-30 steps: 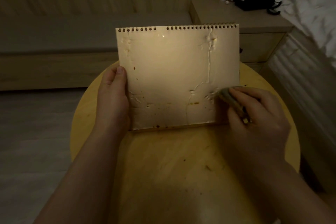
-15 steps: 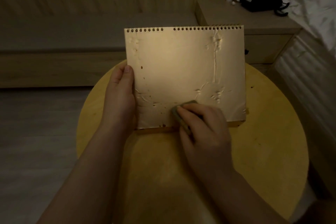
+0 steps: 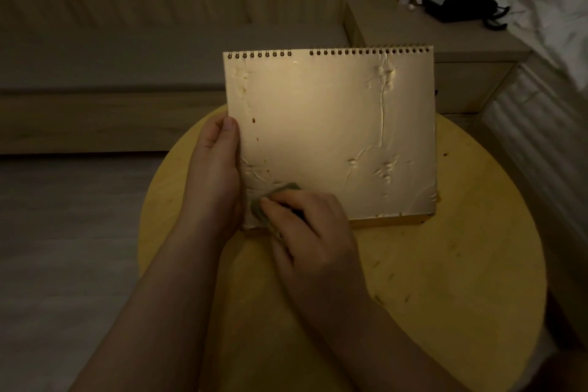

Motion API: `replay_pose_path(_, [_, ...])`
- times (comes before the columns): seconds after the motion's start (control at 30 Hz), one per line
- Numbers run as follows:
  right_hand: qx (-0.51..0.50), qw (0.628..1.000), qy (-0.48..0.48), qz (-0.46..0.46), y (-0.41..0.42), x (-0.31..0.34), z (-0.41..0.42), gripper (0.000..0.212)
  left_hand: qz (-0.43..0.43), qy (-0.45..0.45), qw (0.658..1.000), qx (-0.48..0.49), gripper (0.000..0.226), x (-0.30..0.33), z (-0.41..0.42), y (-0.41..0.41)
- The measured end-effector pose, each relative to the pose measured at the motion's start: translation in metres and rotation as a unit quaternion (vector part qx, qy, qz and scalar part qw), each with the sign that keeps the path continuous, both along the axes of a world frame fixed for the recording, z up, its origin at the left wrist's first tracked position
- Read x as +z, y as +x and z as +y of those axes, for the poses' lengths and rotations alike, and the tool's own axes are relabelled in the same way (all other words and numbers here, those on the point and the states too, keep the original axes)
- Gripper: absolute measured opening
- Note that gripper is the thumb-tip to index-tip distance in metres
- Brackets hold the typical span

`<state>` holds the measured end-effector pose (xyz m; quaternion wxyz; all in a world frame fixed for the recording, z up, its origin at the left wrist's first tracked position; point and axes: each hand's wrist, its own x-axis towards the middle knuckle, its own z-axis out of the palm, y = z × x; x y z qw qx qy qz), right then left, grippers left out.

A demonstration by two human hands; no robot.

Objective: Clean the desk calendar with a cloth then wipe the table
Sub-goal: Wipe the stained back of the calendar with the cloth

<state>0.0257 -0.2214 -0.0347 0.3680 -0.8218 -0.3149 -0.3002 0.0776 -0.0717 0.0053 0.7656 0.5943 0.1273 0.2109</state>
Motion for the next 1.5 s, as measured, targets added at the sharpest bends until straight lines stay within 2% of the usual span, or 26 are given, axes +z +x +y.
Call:
replay_pose_path(0.17, [-0.034, 0.999, -0.011, -0.006, 0.009, -0.004, -0.041, 0.023, -0.002, 0.008, 1.000, 0.006, 0.040, -0.001, -0.001, 0.000])
replay_pose_path(0.43, [-0.119, 0.991, -0.056, -0.002, 0.027, -0.008, -0.117, 0.028, 0.002, 0.034, 0.999, 0.018, 0.032, -0.003, 0.000, -0.001])
replay_pose_path(0.6, [-0.135, 0.987, -0.057, -0.061, 0.026, -0.009, -0.139, 0.025, 0.012, 0.047, 0.998, 0.038, 0.032, -0.001, -0.001, -0.001])
replay_pose_path(0.77, [-0.133, 0.981, -0.125, -0.061, 0.025, -0.015, -0.143, 0.024, 0.017, 0.062, 0.996, 0.058, 0.027, 0.001, -0.006, -0.002])
replay_pose_path(1.07, [-0.131, 0.984, -0.093, -0.083, 0.083, 0.029, -0.134, 0.026, 0.004, 0.093, 0.993, 0.067, 0.029, 0.000, -0.007, -0.003])
replay_pose_path(1.3, [-0.139, 0.974, -0.110, -0.140, 0.146, 0.087, -0.121, 0.023, 0.004, 0.087, 0.994, 0.071, 0.031, 0.002, -0.007, -0.005])
replay_pose_path(1.43, [-0.149, 0.970, -0.141, -0.129, 0.157, 0.102, -0.121, 0.034, 0.002, 0.081, 0.994, 0.074, 0.030, 0.003, -0.008, -0.005])
replay_pose_path(1.5, [-0.132, 0.972, -0.148, -0.123, 0.153, 0.102, -0.122, 0.029, -0.001, 0.081, 0.994, 0.076, 0.030, 0.003, -0.008, -0.005])
